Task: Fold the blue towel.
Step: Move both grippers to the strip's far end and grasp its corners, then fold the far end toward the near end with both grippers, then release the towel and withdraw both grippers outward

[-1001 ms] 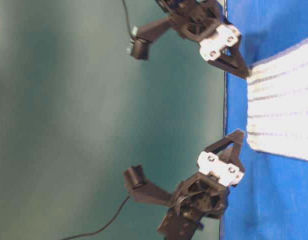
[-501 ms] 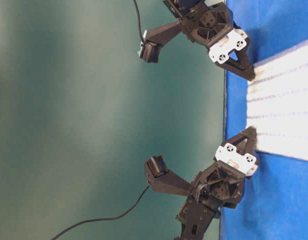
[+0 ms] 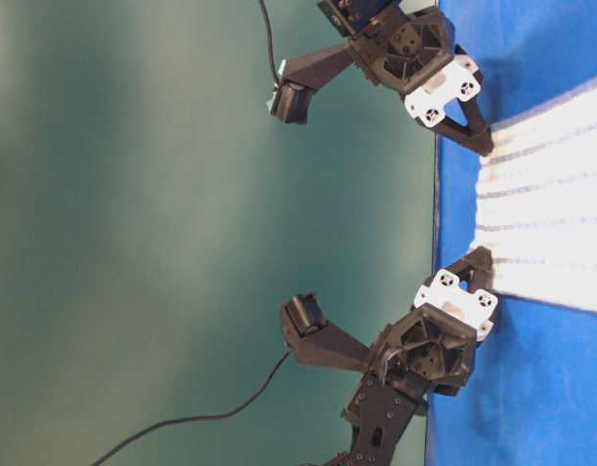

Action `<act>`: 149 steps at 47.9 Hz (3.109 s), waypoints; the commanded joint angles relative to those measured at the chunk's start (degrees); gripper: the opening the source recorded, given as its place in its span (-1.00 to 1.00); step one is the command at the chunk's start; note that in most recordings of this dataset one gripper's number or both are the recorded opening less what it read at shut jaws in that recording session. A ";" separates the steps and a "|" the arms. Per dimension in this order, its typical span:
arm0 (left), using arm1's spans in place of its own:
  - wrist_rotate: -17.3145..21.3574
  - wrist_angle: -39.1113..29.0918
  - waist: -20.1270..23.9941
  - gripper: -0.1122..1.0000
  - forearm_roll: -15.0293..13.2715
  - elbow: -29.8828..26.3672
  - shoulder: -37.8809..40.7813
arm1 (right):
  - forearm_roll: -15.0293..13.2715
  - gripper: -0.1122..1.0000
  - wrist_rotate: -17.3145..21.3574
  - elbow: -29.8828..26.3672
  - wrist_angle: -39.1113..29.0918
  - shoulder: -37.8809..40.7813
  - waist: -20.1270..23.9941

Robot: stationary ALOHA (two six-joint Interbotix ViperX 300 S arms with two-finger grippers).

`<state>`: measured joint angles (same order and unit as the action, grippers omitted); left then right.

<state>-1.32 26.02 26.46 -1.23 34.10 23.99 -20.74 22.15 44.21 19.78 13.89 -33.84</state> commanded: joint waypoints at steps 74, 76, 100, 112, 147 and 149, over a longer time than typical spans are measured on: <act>-0.26 -1.76 -28.30 -0.74 -0.18 10.99 -17.75 | 10.37 -0.70 1.58 11.07 -11.25 -20.04 30.32; -0.79 -1.76 -29.62 -0.74 -0.18 11.07 -17.67 | 10.90 -0.70 1.58 10.99 -11.34 -19.86 31.64; -2.81 -2.02 -36.74 -0.74 -0.44 11.25 -15.91 | 12.92 -0.70 1.58 8.61 -12.39 -17.67 38.06; -2.81 -3.96 -36.74 -0.74 -0.44 10.90 -14.41 | 12.92 -0.70 1.58 7.91 -12.74 -17.05 38.85; -2.20 -13.45 -35.86 0.32 -0.44 11.60 -26.37 | 12.66 0.15 1.23 3.25 -21.18 -24.96 41.57; -2.02 -14.94 -35.86 0.32 -0.53 11.78 -28.48 | 12.66 0.15 1.14 3.25 -22.68 -26.89 41.66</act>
<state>-3.52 13.27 -9.49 -1.67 46.14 0.44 -8.00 23.38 48.78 -0.97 -8.88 7.38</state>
